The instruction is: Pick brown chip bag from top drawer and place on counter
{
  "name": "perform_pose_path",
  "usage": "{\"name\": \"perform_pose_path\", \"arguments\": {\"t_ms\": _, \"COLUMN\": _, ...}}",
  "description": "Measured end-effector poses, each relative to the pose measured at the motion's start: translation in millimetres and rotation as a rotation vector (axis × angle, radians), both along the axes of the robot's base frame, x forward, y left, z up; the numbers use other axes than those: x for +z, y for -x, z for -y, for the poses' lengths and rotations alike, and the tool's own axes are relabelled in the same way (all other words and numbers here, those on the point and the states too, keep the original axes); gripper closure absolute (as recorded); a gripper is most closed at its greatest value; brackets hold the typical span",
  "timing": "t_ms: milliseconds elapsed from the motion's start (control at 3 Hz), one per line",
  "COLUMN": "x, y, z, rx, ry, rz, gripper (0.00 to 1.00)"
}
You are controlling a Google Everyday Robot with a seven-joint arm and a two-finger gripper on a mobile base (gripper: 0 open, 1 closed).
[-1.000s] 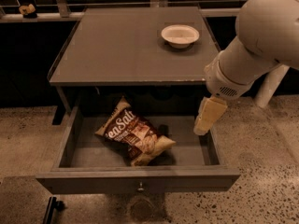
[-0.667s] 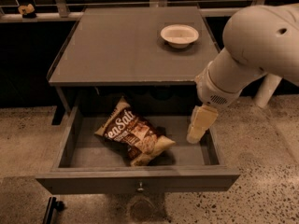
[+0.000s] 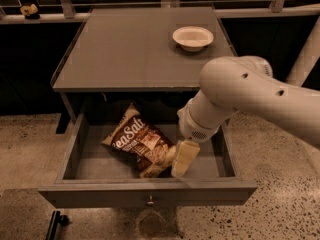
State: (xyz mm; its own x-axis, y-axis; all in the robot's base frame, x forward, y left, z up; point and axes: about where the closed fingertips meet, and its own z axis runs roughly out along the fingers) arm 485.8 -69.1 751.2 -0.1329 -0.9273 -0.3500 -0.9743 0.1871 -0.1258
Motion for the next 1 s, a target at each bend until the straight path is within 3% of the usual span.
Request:
{"name": "perform_pose_path", "arguments": {"t_ms": 333, "x": -29, "y": 3, "z": -39, "rx": 0.022, "ry": -0.002, "rz": 0.013, "gripper": 0.00}}
{"name": "perform_pose_path", "arguments": {"t_ms": 1000, "x": -67, "y": -15, "z": -97, "rx": 0.027, "ry": 0.090, "rz": 0.161, "gripper": 0.00}}
